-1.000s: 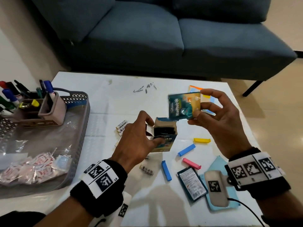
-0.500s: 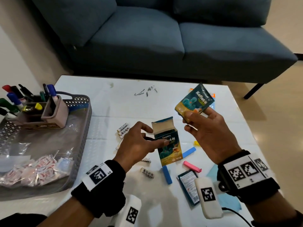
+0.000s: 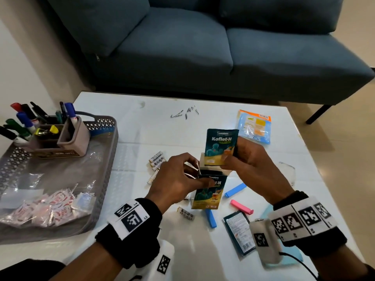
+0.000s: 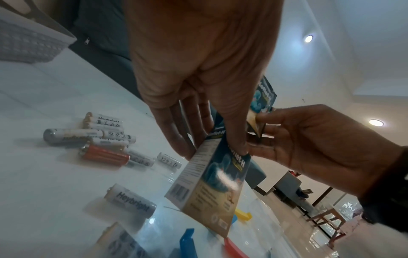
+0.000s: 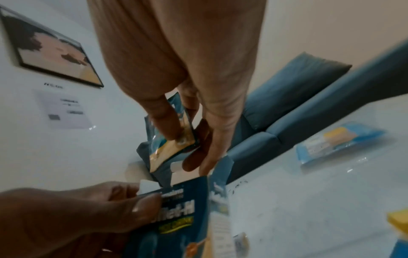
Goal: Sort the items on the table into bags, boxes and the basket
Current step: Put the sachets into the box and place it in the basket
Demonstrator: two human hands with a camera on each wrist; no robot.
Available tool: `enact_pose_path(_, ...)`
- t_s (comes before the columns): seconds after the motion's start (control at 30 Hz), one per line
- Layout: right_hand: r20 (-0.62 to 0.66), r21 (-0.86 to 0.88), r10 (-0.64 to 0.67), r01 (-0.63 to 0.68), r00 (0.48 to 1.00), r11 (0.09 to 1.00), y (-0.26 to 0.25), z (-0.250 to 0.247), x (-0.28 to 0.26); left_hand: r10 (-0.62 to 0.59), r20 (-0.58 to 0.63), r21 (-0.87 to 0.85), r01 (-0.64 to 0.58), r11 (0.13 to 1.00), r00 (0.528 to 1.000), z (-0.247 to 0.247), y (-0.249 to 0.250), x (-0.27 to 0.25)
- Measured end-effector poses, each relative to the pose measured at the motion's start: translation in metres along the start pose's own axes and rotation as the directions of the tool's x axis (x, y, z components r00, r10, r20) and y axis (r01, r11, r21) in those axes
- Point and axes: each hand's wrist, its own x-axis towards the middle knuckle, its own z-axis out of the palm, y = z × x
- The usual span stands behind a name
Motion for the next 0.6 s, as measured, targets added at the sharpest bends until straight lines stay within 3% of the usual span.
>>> enact_pose_path(0.07, 0.014, -0.171, -0.038, 0.04, 0.999, 0.984, 0.004, -0.005, 0.0, 0.007, -0.002, -0.006, -0.007, 1.0, 1.0, 0.0, 0.0, 0.0)
enact_pose_path(0.2, 0.053, -0.32, -0.064, 0.078, 0.997, 0.944, 0.008, -0.013, -0.001, 0.024, 0.006, -0.012, -0.024, 1.0, 1.0, 0.0, -0.001, 0.0)
enact_pose_path(0.6, 0.122, -0.354, -0.102, 0.14, 0.987, 0.925, 0.011, -0.002, -0.003, 0.038, 0.017, 0.012, -0.038, 0.999, 0.999, 0.002, -0.007, 0.003)
